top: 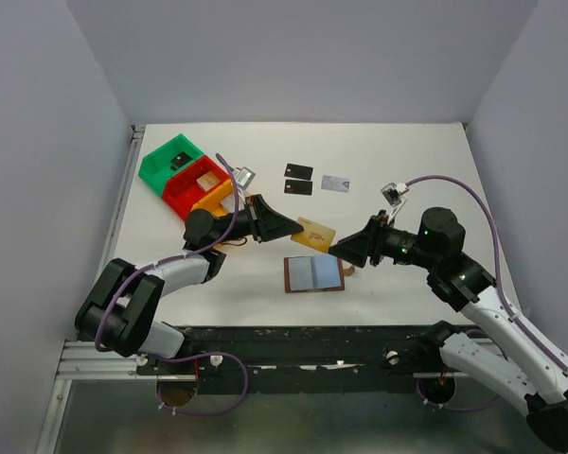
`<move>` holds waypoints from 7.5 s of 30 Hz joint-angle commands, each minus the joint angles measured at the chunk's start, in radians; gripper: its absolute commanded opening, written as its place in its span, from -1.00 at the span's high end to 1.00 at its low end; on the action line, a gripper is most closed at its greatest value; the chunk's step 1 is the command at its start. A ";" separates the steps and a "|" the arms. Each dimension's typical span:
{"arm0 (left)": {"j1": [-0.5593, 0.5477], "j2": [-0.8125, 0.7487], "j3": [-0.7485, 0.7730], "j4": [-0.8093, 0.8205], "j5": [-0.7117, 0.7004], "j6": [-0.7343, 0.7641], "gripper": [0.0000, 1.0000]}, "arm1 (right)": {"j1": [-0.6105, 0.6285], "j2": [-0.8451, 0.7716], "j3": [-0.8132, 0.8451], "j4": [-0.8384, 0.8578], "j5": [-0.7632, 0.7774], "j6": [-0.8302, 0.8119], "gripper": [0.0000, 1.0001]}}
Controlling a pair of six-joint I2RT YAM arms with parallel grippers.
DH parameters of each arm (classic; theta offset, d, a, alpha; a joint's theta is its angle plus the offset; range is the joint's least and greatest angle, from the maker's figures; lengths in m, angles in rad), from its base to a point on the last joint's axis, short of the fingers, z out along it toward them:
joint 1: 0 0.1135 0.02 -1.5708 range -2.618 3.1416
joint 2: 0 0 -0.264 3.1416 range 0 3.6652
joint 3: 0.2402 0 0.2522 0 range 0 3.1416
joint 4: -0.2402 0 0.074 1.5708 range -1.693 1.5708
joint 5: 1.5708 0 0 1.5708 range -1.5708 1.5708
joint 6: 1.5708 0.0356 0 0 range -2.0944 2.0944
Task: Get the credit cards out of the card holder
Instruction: Place the credit card at the center of the board, then remove the credit card from the card holder.
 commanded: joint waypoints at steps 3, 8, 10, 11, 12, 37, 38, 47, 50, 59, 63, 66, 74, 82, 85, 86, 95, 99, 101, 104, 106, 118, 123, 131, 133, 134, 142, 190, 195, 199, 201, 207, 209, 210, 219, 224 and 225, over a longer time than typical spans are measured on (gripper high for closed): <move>0.004 -0.042 -0.008 0.315 -0.030 -0.025 1.00 | -0.004 0.036 -0.013 0.166 0.003 0.068 -0.26; 0.003 -0.049 -0.016 0.315 -0.032 -0.021 1.00 | -0.004 0.076 -0.005 0.198 0.002 0.077 -0.15; 0.001 -0.052 -0.018 0.317 -0.032 -0.022 1.00 | -0.004 0.089 -0.006 0.206 -0.002 0.079 -0.10; 0.003 -0.054 -0.018 0.315 -0.029 -0.021 1.00 | -0.004 0.093 -0.006 0.209 -0.005 0.080 -0.09; 0.003 -0.056 -0.018 0.317 -0.030 -0.022 1.00 | -0.003 0.098 -0.005 0.209 -0.006 0.079 -0.07; 0.148 -0.190 -0.078 -0.020 -0.082 0.089 -0.98 | -0.225 0.163 0.208 -0.229 0.049 -0.151 0.99; 0.153 -0.222 -0.071 -0.121 -0.105 0.156 -0.98 | -0.251 0.200 0.233 -0.269 0.082 -0.174 0.99; 0.148 -0.465 -0.057 -0.637 -0.274 0.450 -0.98 | -0.472 0.683 0.504 -0.397 0.166 -0.237 0.99; 0.150 -0.477 -0.079 -0.630 -0.262 0.449 -0.98 | -0.495 0.820 0.637 -0.453 0.132 -0.280 0.99; 0.150 -0.476 -0.101 -0.616 -0.236 0.427 -0.98 | -0.550 1.191 0.935 -0.656 0.055 -0.432 0.99; 0.150 -0.461 -0.094 -0.608 -0.217 0.418 -0.98 | -0.584 1.289 1.004 -0.664 -0.009 -0.432 0.99; 0.148 -0.438 -0.094 -0.591 -0.203 0.404 -0.99 | -0.589 1.352 1.076 -0.697 -0.043 -0.440 0.99; 0.144 -0.410 -0.102 -0.579 -0.196 0.396 -0.98 | -0.590 1.457 1.167 -0.748 -0.041 -0.443 0.99; 0.142 -0.382 -0.096 -0.585 -0.193 0.403 -0.99 | -0.599 1.495 1.198 -0.754 -0.045 -0.435 0.78; 0.141 -0.373 -0.097 -0.584 -0.193 0.403 -0.98 | -0.605 1.495 1.198 -0.754 -0.045 -0.432 0.67; 0.141 -0.373 -0.096 -0.585 -0.193 0.403 -0.98 | -0.610 1.495 1.198 -0.754 -0.043 -0.432 0.65; 0.141 -0.365 -0.096 -0.591 -0.191 0.404 -0.98 | -0.622 1.497 1.204 -0.757 -0.023 -0.426 0.53; 0.141 -0.362 -0.097 -0.593 -0.191 0.404 -0.98 | -0.630 1.492 1.201 -0.763 -0.002 -0.421 0.48; 0.141 -0.364 -0.096 -0.596 -0.193 0.404 -0.99 | -0.635 1.485 1.199 -0.768 0.021 -0.417 0.45; 0.141 -0.370 -0.091 -0.625 -0.205 0.416 -0.99 | -0.642 1.445 1.184 -0.747 0.067 -0.406 0.40; 0.139 -0.378 -0.082 -0.678 -0.237 0.439 -0.99 | -0.641 1.370 1.123 -0.684 0.093 -0.385 0.35; -0.063 -0.347 0.191 -1.449 -0.855 0.720 -0.99 | -0.287 0.749 0.506 -0.291 0.527 -0.302 -0.05; -0.086 -0.419 0.090 -1.333 -0.882 0.604 -0.98 | -0.109 0.590 0.266 -0.207 0.718 -0.161 -0.35; -0.128 -0.448 -0.004 -1.202 -0.780 0.654 -0.99 | 0.056 0.403 0.003 -0.173 0.635 -0.107 -0.36; -0.141 -0.436 -0.019 -1.194 -0.779 0.650 -0.95 | 0.056 0.380 -0.054 -0.148 0.594 -0.086 -0.37; -0.145 -0.430 -0.028 -1.182 -0.773 0.645 -0.92 | 0.056 0.376 -0.072 -0.142 0.586 -0.081 -0.37; -0.183 -0.365 -0.047 -1.142 -0.722 0.636 -0.58 | 0.056 0.435 -0.091 -0.136 0.595 -0.101 -0.34; -0.272 0.030 0.125 -1.254 -0.616 0.737 -0.68 | 0.056 0.543 -0.095 -0.151 0.492 -0.132 0.99; -0.278 0.047 0.126 -1.254 -0.610 0.737 -0.68 | 0.054 0.547 -0.094 -0.150 0.488 -0.132 0.99; -0.281 0.061 0.128 -1.234 -0.584 0.745 -0.68 | 0.056 0.555 -0.092 -0.148 0.479 -0.135 0.99; -0.286 0.078 0.133 -1.217 -0.562 0.749 -0.68 | 0.057 0.558 -0.092 -0.147 0.477 -0.133 0.99; -0.293 0.079 0.130 -1.154 -0.513 0.763 -0.67 | 0.056 0.555 -0.091 -0.150 0.476 -0.132 0.99; -0.299 0.066 0.131 -1.142 -0.506 0.775 -0.67 | 0.056 0.555 -0.092 -0.148 0.479 -0.132 0.99; -0.301 0.061 0.131 -1.137 -0.499 0.781 -0.67 | 0.056 0.556 -0.092 -0.150 0.479 -0.132 0.99; -0.344 0.033 0.182 -1.145 -0.487 0.832 -0.67 | 0.056 0.555 -0.092 -0.153 0.479 -0.128 0.99; -0.362 0.044 0.209 -1.160 -0.490 0.850 -0.66 | 0.056 0.552 -0.091 -0.155 0.482 -0.128 0.99; -0.365 0.049 0.217 -1.166 -0.492 0.852 -0.67 | 0.056 0.552 -0.091 -0.155 0.480 -0.130 0.99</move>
